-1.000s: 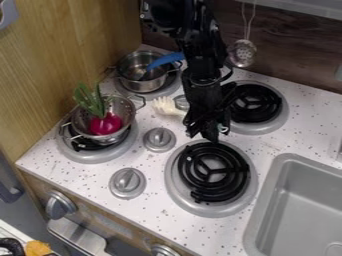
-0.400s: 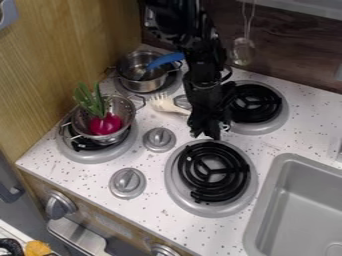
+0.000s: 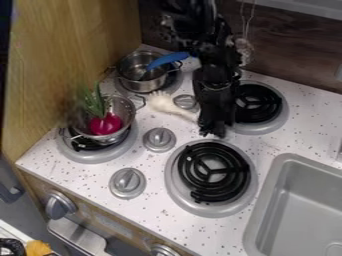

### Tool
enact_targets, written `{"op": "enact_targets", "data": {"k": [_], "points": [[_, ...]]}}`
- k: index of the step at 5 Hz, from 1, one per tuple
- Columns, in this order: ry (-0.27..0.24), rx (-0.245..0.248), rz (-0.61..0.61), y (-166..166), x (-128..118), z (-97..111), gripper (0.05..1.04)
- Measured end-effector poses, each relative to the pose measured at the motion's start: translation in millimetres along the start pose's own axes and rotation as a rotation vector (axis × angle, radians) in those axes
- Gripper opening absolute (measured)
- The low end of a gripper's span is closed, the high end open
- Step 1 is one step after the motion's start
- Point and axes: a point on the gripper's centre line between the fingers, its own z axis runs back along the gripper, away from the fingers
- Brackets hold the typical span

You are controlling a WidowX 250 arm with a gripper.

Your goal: Move the fork in the left upper side of the burner

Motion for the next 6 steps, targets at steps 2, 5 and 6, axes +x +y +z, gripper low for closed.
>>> {"op": "enact_targets", "data": {"k": [2,5,6], "points": [[-0.079,0.052,0.034,-10,2,5,1.006],[-0.194,0.052,-0.304,-10,1,26,0.999],[-0.203,0.001,-0.517,-11,-1,40,0.999]]}}
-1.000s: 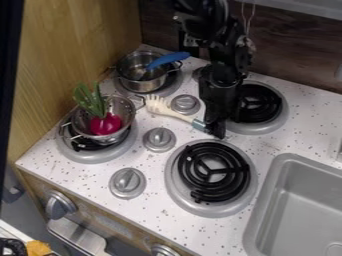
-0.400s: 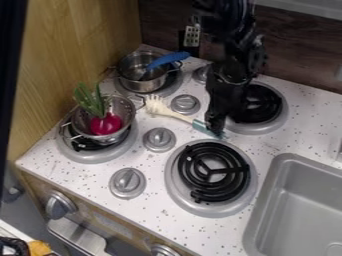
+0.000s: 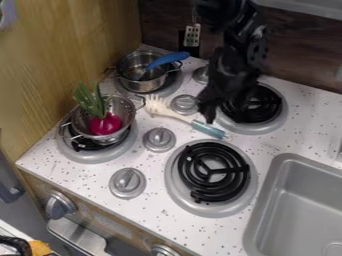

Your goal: Move the fork in the left upper side of the burner

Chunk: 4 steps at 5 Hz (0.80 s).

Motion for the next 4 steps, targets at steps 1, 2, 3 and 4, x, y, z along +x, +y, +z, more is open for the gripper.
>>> {"op": "enact_targets", "data": {"k": [1,2,3,4], "points": [[-0.01,-0.049,-0.272,1,2,11,0.999],[-0.005,-0.069,-0.522,13,6,23,0.999],[0.055,-0.078,-0.724,30,7,35,0.999],[0.092,-0.052,-0.773,51,4,45,0.999]]}}
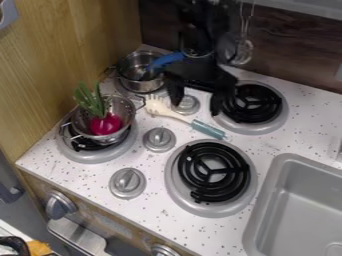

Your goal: Move the fork in the left upper side of the burner

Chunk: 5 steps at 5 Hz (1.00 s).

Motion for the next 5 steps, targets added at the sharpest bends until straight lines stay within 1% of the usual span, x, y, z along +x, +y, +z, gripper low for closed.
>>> {"op": "enact_targets", "data": {"k": [1,2,3,4,5], "points": [[0.036,-0.024,0.005,1,-17,8,0.999],[0.029,-0.01,0.014,16,-34,9,0.999],[0.043,-0.028,0.024,28,-46,15,0.999],[0.07,-0.034,0.017,42,-61,14,0.999],[0.026,-0.022,0.034,68,-61,8,0.999]]}}
